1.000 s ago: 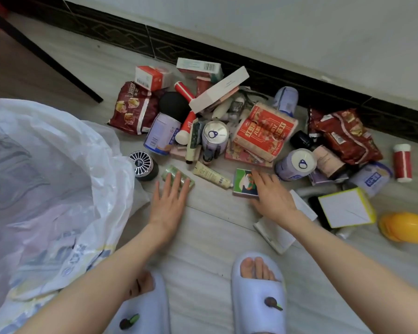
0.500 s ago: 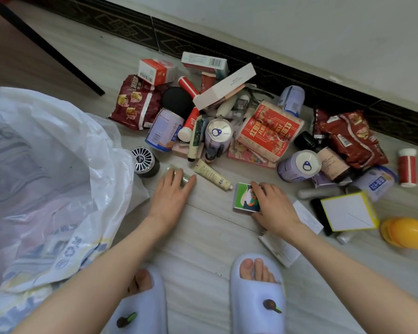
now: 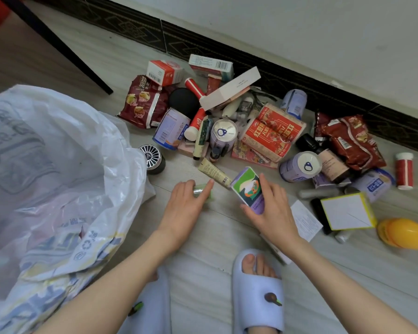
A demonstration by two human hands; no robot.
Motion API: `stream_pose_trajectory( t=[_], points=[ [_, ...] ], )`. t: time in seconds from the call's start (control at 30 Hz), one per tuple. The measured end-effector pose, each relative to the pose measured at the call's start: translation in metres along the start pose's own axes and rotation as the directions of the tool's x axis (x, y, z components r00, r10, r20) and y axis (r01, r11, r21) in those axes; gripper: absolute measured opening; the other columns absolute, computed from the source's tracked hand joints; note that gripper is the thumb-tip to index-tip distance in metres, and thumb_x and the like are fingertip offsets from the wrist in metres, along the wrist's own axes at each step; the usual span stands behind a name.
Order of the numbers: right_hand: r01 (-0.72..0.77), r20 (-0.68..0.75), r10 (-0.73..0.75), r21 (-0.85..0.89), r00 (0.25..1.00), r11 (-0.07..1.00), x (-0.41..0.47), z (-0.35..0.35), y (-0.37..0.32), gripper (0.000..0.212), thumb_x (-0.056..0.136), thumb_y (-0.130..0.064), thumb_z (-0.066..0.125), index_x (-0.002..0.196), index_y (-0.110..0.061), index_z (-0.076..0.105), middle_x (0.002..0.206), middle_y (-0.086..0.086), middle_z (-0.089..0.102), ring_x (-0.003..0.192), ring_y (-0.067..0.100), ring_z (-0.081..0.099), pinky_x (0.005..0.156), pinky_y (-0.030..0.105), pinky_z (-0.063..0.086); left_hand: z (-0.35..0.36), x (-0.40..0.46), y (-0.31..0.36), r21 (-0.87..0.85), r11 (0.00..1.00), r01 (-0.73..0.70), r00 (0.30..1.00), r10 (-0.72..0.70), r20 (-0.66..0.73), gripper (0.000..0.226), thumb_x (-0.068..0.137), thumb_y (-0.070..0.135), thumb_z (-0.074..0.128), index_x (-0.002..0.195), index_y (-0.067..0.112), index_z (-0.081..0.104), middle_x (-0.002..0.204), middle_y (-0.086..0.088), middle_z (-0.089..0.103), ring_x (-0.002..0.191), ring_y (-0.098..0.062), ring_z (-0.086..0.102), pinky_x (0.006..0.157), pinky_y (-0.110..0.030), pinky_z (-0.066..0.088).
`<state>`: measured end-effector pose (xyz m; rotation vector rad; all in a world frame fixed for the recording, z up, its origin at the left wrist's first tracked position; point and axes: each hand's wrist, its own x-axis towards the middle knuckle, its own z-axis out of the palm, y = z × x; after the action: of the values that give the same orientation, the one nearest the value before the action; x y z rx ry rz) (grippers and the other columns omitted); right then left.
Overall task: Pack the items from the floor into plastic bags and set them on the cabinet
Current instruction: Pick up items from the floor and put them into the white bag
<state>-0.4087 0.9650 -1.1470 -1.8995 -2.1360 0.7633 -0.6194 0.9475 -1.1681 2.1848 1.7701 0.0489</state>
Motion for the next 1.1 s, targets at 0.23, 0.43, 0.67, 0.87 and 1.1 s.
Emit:
stream_pose_trajectory(
  t=[0.23,0.43,0.67,0.87,1.1],
  points=[
    [0.112,-0.161,-0.061,0.330,0.985,0.937,0.010,-0.054,-0.101,0.073,0.071,-0.060,0.050,0.129,-0.016,0.042,0.118,0.001,0.051,0.108,0.014,0.045,0.084,0.012,0.026,-0.104,-0.043,0.015,-0.373,0.924,0.088,0.948,-0.192,-0.252,0.037,0.089,0.036,0.055,0.123,0.027,0.047,0.107,-0.001,0.053,0.102,-0.025,0.053,0.082,-0.029,0.045],
    [0.582,-0.026,-0.583,-0.037,0.812,0.813,0.022,-0.095,-0.205,0.066,0.078,-0.044,0.063,0.131,-0.010,0.042,0.124,0.008,0.053,0.109,0.020,0.046,0.094,0.027,0.037,-0.150,-0.106,-0.073,-0.187,0.943,0.275,0.817,-0.331,-0.471,0.067,0.079,0.008,0.066,0.139,0.010,0.035,0.104,-0.024,0.050,0.087,-0.039,0.055,0.066,-0.042,0.051],
    [0.753,0.241,-0.716,-0.143,0.656,0.642,0.027,-0.012,-0.311,0.057,0.081,-0.040,0.057,0.125,-0.007,0.044,0.109,0.017,0.054,0.100,0.033,0.047,0.084,0.041,0.040,-0.118,-0.134,-0.176,-0.250,0.708,0.660,0.723,-0.690,-0.044,0.048,0.084,0.018,0.059,0.129,0.009,0.043,0.118,-0.020,0.045,0.106,-0.042,0.050,0.086,-0.044,0.042],
    [0.398,0.365,-0.312,-0.188,0.877,0.898,0.043,0.096,-0.307,0.054,0.089,-0.043,0.049,0.125,-0.005,0.037,0.122,0.020,0.047,0.114,0.032,0.042,0.089,0.037,0.036,-0.065,-0.106,-0.216,-0.020,0.754,0.657,0.753,-0.657,-0.048,0.036,0.077,0.020,0.068,0.107,0.004,0.058,0.101,-0.021,0.058,0.096,-0.040,0.055,0.075,-0.045,0.046],
    [0.347,0.485,-0.178,-0.284,0.856,0.894,0.048,0.158,-0.271,0.048,0.089,-0.039,0.051,0.123,-0.007,0.039,0.125,0.016,0.044,0.116,0.034,0.040,0.093,0.043,0.039,-0.024,-0.101,-0.220,0.028,0.734,0.678,0.735,-0.678,-0.013,0.041,0.084,0.027,0.062,0.119,0.008,0.052,0.115,-0.018,0.055,0.107,-0.036,0.047,0.084,-0.042,0.041]
  ],
)
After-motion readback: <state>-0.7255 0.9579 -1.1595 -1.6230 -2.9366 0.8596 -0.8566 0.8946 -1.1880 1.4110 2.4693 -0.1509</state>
